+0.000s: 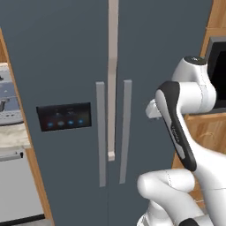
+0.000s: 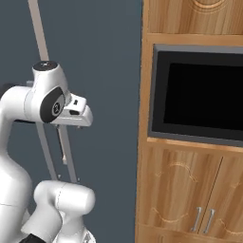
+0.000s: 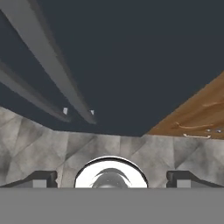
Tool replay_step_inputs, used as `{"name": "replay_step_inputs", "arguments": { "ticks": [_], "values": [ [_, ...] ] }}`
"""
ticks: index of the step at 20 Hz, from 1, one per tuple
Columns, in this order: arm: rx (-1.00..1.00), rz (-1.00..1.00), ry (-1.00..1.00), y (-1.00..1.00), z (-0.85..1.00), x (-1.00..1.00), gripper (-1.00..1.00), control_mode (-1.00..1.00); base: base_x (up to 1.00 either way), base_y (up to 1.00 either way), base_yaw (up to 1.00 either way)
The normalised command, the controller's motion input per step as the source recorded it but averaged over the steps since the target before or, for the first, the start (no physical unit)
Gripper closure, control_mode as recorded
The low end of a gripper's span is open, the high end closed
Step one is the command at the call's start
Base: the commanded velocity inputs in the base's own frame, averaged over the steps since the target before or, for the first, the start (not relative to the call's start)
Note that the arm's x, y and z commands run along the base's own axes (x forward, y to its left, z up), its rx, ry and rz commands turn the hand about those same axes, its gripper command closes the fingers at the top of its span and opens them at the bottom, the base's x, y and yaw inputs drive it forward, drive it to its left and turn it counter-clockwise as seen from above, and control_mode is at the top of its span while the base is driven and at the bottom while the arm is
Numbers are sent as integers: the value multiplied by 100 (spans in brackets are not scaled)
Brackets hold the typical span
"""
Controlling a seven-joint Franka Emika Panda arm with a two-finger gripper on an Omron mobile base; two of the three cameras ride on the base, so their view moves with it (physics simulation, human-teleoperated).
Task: Open the freezer door, pick up the ice cube tray from the freezer, and place it on the dining counter.
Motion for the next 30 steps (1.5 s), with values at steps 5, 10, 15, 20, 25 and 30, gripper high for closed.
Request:
{"name": "replay_step_inputs", "arguments": {
  "ticks": [5,10,15,20,25,30],
  "values": [
    [0,0,0,0,0,0,-100,100,20,-43,0],
    [0,0,0,0,0,0,-100,100,36,-10,0],
    [0,0,0,1,0,2,-100,-100,8,0,0],
    [-3,0,-7,86,0,-88,-100,-100,0,0,0],
    [-5,-2,-21,100,0,-61,-100,-100,0,0,0],
    [0,-7,-37,100,0,-1,-100,-100,0,0,0]
  ]
}}
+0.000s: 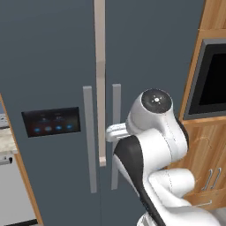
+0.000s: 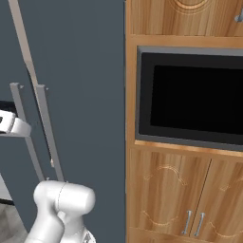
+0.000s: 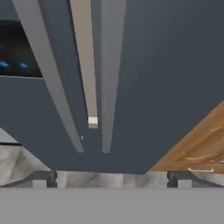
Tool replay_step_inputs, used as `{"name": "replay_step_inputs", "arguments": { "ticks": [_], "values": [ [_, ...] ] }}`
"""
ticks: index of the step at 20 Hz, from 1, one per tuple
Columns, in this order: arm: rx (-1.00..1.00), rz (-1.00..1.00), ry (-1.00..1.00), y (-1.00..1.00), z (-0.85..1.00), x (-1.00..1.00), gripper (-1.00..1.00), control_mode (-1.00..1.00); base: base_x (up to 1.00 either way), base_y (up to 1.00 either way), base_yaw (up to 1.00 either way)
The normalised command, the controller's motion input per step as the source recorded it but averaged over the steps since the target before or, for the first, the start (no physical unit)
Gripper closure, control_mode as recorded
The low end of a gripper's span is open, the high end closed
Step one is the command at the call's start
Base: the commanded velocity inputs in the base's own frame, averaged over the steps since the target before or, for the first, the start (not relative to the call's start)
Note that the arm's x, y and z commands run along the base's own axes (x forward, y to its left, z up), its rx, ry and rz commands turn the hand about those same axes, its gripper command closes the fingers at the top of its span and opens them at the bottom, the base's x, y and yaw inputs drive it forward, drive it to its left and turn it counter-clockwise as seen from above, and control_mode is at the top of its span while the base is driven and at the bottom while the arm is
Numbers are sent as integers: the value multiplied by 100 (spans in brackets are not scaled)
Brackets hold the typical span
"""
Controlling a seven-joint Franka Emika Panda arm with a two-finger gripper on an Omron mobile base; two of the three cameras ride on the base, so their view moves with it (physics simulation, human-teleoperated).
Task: Open the freezer door, pick up the ice cube tray from the freezer, and place it on the dining counter.
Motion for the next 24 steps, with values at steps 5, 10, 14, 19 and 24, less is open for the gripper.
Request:
{"name": "replay_step_inputs", "arguments": {
  "ticks": [5,10,14,19,24],
  "values": [
    [1,-7,-47,98,-8,34,-100,-100,0,0,0],
    [8,-2,-43,42,-23,68,-100,-100,0,0,0],
    [13,0,-32,-7,-30,64,-100,-100,0,0,0],
    [2,0,-21,0,-33,48,-100,-100,0,0,0],
    [-1,0,-10,26,-16,15,-100,-100,0,0,0]
  ]
}}
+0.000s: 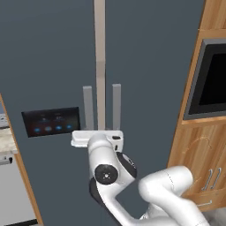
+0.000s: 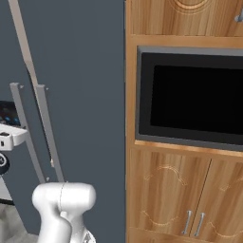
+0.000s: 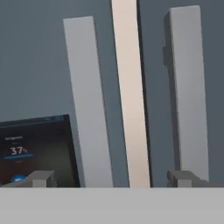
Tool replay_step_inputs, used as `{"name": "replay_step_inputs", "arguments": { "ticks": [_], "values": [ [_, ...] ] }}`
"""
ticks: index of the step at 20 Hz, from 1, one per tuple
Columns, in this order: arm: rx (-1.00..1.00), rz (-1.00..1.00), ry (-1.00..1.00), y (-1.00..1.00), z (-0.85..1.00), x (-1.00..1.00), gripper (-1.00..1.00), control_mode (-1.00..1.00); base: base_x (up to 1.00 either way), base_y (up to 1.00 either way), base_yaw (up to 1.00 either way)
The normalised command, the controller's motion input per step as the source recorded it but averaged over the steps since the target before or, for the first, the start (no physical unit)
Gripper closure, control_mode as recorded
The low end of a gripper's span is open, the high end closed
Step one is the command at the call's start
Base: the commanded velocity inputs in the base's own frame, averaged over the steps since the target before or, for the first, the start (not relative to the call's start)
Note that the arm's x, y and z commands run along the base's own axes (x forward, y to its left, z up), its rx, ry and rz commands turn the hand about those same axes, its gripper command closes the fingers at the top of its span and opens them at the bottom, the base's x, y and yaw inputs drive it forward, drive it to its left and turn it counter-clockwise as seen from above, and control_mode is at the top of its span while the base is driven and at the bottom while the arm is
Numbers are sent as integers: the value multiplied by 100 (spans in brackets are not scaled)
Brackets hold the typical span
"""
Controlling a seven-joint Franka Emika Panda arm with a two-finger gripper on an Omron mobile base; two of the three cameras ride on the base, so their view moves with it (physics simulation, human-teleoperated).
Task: Open the freezer door, pick up the ice cube tray from the freezer, and place it on the dining counter.
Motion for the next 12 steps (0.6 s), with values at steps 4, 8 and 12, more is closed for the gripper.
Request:
{"name": "replay_step_inputs", "arguments": {
  "ticks": [4,8,12],
  "values": [
    [0,0,-2,18,-4,10,-100,-100,0,0,0],
    [-1,0,0,23,-4,9,-100,-100,0,0,0],
    [0,0,0,23,-1,18,-100,-100,0,0,0]
  ]
}}
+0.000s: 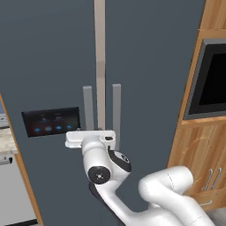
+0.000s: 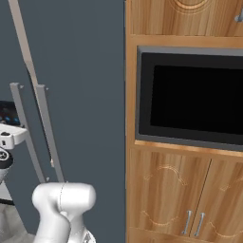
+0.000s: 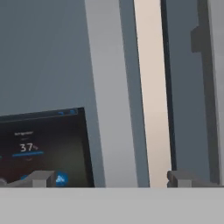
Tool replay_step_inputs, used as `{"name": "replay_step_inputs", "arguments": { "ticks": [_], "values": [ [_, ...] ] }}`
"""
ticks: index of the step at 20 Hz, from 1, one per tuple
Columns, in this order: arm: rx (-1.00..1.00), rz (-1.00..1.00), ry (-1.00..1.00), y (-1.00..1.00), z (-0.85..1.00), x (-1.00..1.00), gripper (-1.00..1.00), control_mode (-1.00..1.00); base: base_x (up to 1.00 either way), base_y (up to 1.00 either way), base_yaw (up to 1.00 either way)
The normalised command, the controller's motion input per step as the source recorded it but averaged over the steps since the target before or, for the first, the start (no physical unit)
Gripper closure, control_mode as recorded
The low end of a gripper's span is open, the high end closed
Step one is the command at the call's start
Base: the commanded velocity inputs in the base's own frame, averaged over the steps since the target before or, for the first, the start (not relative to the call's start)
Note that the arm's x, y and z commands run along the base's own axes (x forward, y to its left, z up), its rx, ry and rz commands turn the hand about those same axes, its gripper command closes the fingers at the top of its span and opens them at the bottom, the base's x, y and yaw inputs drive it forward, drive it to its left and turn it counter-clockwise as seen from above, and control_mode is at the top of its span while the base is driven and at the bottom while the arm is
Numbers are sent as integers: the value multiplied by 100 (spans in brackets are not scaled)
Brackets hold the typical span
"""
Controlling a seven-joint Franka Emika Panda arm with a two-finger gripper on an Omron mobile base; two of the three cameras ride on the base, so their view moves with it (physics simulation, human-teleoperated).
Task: Open the freezer door, pick up the ice cube tray from the freezer, and place it on the dining counter.
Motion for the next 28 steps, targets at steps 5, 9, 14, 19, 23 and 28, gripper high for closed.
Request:
{"name": "replay_step_inputs", "arguments": {
  "ticks": [5,9,14,19,23,28],
  "values": [
    [0,0,0,1,0,33,-100,-100,0,0,0],
    [0,0,0,0,0,30,-100,-100,0,0,0],
    [0,0,0,0,-1,28,-100,-100,0,0,0],
    [0,0,0,0,-2,28,-100,-100,0,0,0],
    [0,0,0,0,-5,32,-100,-100,0,0,0],
    [0,0,0,0,-2,10,100,-100,0,0,0]
  ]
}}
